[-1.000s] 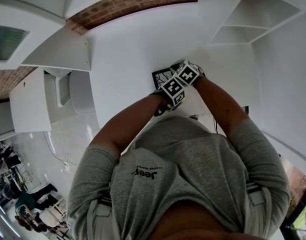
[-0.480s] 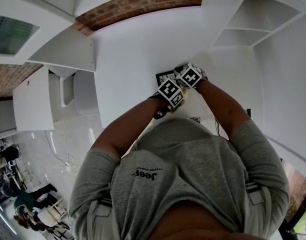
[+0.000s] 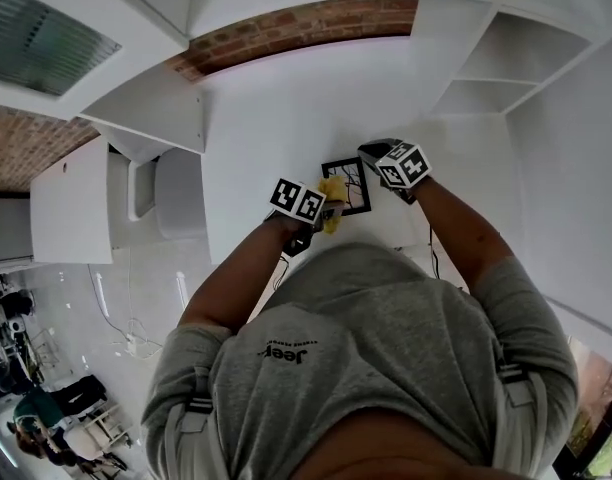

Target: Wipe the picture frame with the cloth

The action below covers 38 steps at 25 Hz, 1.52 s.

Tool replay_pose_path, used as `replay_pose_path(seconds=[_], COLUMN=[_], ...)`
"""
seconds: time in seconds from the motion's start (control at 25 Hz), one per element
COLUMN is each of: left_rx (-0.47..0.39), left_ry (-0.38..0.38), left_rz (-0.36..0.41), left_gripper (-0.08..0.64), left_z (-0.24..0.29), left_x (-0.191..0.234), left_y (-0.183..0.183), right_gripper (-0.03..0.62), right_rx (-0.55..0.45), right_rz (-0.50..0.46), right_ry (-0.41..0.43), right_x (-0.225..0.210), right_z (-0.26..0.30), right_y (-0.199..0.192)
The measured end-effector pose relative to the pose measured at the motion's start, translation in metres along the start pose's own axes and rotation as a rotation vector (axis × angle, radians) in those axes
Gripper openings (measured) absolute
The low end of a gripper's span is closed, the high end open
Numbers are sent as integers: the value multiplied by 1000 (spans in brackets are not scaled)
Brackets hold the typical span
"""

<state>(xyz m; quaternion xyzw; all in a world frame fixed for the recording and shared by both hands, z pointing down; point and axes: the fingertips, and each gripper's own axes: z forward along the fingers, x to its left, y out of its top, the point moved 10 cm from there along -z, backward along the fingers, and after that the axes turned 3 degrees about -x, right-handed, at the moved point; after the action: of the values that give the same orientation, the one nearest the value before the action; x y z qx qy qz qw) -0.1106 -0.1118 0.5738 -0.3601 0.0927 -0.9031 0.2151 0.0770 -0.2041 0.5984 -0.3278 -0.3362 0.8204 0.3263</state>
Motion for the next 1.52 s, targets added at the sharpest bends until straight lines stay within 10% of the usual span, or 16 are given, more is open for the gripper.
replay_pose_path(seconds=[0.56, 0.92, 1.28, 1.52], left_rx=[-587, -862, -955, -949], left_ry=[236, 303, 319, 296], left_rz=[-30, 86, 221, 144], left_gripper=[86, 86, 86, 86], left_z=[-160, -233, -263, -248], left_x=[34, 8, -23, -8], left_y=[-2, 8, 14, -2], right_gripper=[20, 18, 17, 17], right_rx=[-211, -419, -545, -427], right_rz=[171, 44, -104, -66], right_ry=[-43, -56, -12, -28], right_x=[8, 31, 71, 64], right_z=[-121, -173, -193, -169], right_y=[8, 90, 146, 110])
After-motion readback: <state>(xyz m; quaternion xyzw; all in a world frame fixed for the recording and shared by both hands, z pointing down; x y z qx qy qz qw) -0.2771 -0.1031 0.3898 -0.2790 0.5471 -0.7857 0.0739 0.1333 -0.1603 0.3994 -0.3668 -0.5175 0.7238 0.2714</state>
